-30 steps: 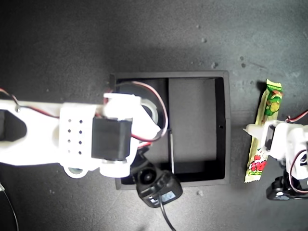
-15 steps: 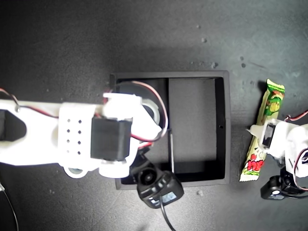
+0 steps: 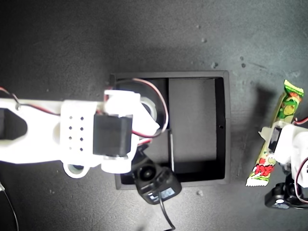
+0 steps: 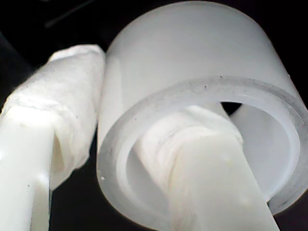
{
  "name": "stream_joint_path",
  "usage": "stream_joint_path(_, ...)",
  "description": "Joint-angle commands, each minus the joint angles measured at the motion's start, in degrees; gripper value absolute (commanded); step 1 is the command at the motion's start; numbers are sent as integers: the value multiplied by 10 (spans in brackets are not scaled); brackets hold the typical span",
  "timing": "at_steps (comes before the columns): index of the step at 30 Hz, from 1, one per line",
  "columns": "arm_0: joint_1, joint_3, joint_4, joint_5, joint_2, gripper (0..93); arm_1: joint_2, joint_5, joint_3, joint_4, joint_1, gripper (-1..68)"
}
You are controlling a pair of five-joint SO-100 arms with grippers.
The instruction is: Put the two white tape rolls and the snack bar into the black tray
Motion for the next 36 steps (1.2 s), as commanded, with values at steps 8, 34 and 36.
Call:
stream_joint_path(8, -14, -16, 11, 4, 14, 1, -2, -163, -213, -54, 18, 58)
stream_joint_path(34, -11, -33, 11, 9, -3, 91, -279, -168, -510, -77, -9, 247)
stream_joint_path(36, -7, -28, 11, 11, 4, 112, -279, -167, -508, -59, -12, 334)
